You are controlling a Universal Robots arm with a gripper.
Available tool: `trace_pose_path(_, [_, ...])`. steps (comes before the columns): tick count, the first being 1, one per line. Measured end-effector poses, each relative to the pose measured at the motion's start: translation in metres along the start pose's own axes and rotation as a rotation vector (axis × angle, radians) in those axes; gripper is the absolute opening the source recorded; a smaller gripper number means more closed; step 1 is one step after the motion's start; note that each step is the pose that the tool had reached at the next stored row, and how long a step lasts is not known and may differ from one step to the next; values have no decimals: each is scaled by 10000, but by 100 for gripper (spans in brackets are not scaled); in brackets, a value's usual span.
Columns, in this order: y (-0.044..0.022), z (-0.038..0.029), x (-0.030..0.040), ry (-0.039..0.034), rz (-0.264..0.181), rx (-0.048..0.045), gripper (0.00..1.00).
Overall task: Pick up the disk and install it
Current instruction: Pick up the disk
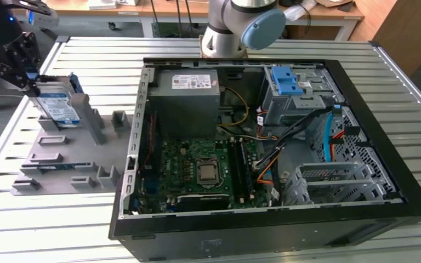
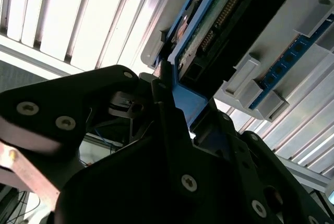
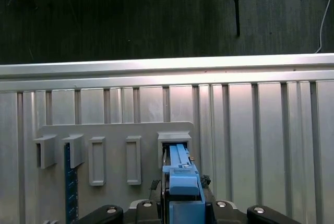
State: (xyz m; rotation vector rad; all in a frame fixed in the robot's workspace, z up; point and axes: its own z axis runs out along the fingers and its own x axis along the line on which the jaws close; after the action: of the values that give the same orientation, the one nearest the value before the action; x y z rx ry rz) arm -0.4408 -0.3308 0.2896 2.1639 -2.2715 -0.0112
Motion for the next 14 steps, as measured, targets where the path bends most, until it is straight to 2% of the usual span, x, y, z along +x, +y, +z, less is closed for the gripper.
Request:
trace_pose_path(5, [0,0,0,0,-50,0,37])
trace_pose_path(8, [0,0,0,3,-407,-1,37])
trace_pose_path(14, [0,0,0,4,-443,-1,37])
